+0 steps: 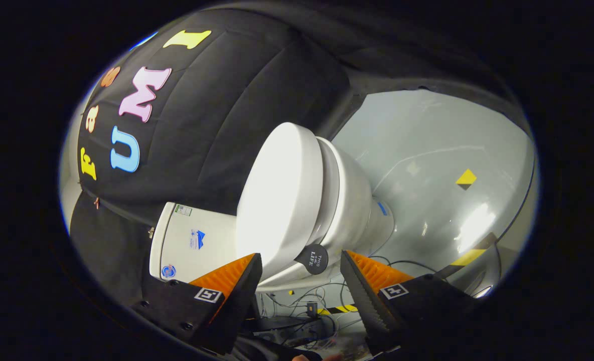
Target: Open the toilet lid.
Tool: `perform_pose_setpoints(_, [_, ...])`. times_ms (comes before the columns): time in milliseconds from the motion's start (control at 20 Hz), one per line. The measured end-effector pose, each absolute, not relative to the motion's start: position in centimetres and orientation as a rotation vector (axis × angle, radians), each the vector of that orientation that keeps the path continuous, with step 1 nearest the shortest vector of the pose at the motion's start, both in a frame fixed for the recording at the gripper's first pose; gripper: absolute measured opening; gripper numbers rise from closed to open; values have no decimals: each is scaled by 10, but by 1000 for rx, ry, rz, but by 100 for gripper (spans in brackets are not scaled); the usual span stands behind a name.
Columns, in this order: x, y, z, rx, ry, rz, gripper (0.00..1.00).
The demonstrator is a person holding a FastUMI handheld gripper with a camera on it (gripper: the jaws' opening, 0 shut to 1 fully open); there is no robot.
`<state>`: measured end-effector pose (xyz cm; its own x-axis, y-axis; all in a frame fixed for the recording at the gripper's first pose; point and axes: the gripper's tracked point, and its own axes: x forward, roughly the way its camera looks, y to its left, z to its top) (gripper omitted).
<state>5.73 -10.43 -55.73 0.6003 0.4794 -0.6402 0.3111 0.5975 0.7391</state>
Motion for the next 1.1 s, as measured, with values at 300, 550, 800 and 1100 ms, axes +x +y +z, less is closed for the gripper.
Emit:
perform_pose_setpoints(300, [60, -89, -584, 1001, 1027, 101, 95])
perform_pose_setpoints(550, [72, -77, -595, 1031, 1037, 103, 78])
perform_pose_setpoints(800, [70, -72, -608, 1091, 1076, 98, 39])
perform_pose_setpoints(1100, [67, -66, -602, 1111, 1091, 113, 8])
